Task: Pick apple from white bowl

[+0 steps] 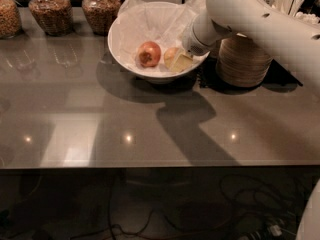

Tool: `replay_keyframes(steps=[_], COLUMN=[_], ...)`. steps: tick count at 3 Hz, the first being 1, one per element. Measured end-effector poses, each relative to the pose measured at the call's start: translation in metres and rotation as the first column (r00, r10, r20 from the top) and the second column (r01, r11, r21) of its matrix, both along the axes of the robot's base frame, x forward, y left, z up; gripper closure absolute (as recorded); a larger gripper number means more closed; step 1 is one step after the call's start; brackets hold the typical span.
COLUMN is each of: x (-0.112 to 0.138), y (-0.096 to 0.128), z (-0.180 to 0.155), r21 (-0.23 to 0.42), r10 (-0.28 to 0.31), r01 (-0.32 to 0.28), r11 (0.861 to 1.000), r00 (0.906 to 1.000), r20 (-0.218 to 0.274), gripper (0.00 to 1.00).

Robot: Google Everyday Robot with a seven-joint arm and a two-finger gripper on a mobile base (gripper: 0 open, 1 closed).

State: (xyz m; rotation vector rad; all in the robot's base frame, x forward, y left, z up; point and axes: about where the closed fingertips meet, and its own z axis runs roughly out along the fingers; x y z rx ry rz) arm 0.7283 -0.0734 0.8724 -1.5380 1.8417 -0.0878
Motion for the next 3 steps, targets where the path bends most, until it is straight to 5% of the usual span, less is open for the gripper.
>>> replay_keyframes(steps=[2, 3], x=[0.010, 0.010], y=[0.002, 0.003], z=[-0.015, -0.018], r21=[0.009, 0.010], r10=[-0.011, -0.013], r01=[0.011, 0.014], r11=[1.000, 1.000], r00=[0.9997, 0.9995], r20=[-0.023, -0.029], gripper=[0.41, 0.54])
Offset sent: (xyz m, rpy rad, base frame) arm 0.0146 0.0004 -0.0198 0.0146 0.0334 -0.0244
